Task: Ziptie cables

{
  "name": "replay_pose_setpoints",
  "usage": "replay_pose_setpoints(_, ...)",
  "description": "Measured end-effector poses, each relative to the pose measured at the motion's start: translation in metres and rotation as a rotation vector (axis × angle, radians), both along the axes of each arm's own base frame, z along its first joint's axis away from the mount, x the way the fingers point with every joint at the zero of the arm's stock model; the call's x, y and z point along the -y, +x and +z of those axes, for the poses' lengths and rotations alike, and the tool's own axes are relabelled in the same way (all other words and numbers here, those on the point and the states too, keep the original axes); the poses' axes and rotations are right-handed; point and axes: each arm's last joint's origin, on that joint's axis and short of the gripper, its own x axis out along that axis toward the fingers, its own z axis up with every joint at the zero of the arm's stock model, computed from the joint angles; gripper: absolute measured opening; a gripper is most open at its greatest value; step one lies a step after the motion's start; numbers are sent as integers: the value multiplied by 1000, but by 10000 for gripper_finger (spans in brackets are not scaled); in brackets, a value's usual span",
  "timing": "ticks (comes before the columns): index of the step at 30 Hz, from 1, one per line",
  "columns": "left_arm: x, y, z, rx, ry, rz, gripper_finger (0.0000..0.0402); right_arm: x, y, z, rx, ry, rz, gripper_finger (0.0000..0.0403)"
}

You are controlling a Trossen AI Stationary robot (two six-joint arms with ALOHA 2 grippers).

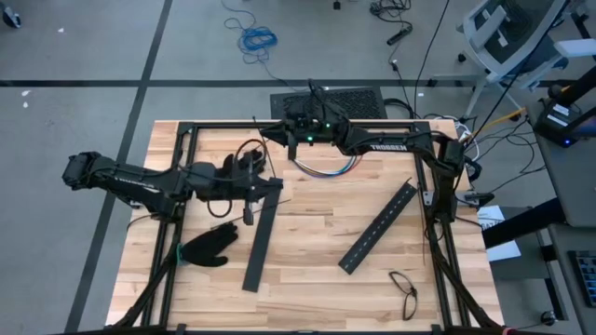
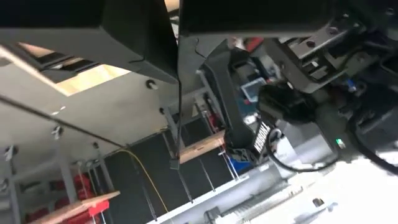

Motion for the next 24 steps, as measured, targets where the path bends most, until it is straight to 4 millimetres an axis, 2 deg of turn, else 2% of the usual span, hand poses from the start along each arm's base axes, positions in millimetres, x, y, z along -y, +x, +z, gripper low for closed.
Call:
replay_pose_setpoints(7, 2, -1, 1, -3, -253, -65, 0, 8, -3, -4, -38, -146, 11, 0)
replay_pose_setpoints(13, 1, -15, 14, 52, -374, -108, 0, 19, -7, -6, -61, -260, -29, 0)
replay_pose_setpoints(17, -9, -28, 24, 107, -376, 3, 0, 28, -11, -6, -63, -290, -57, 0)
replay_pose_setpoints(24, -23, -35, 16, 67, -344, 103, 0, 33, -13, -12, -117, -250, -54, 0)
